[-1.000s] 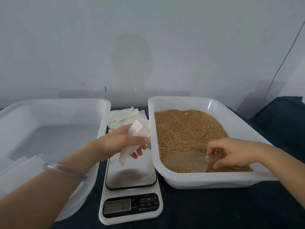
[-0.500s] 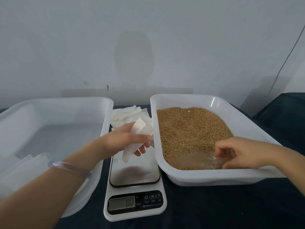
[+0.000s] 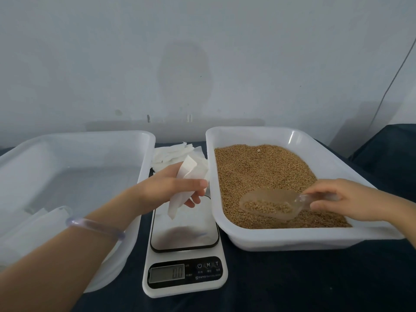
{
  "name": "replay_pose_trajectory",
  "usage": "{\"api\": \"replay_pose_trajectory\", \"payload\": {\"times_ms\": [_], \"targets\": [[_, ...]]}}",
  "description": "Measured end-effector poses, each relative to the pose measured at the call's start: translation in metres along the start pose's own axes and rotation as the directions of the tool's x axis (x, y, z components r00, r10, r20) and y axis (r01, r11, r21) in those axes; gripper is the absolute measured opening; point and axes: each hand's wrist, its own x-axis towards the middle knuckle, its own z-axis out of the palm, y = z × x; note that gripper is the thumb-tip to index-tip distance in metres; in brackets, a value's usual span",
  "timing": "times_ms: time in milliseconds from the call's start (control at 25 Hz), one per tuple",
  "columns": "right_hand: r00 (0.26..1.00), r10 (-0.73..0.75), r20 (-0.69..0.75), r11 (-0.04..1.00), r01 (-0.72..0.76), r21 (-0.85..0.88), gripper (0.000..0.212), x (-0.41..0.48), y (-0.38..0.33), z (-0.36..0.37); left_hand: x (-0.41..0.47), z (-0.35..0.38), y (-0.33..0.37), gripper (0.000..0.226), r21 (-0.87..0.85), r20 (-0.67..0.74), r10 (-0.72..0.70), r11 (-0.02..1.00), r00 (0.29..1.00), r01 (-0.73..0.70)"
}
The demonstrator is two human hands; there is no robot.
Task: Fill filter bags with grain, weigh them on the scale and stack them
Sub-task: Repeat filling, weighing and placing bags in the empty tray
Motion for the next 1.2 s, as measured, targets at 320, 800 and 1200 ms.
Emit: {"api": "replay_pose_trajectory", "payload": {"times_ms": [320, 800, 1200], "targets": [[0.958, -0.008, -0.288, 1.000, 0.016, 0.024, 0.029, -0.015, -0.006, -0.022, 0.027, 0.053, 0.047, 0.053, 0.253, -0.147, 0.102, 0.965, 0.984, -0.062], [0.914, -0.133, -0.383, 0.989, 0.095, -0.117, 0.040, -0.019, -0.032, -0.064, 0.043, 0.076, 0.013, 0.045, 0.334, -0.241, 0.097, 0.942, 0.966, -0.011], [0.914, -0.182, -0.362, 0.977, 0.127, -0.169, 0.037, -0.018, -0.033, -0.088, 0.057, 0.081, 0.029, 0.047, 0.489, -0.285, 0.185, 0.872, 0.941, -0.023]]}}
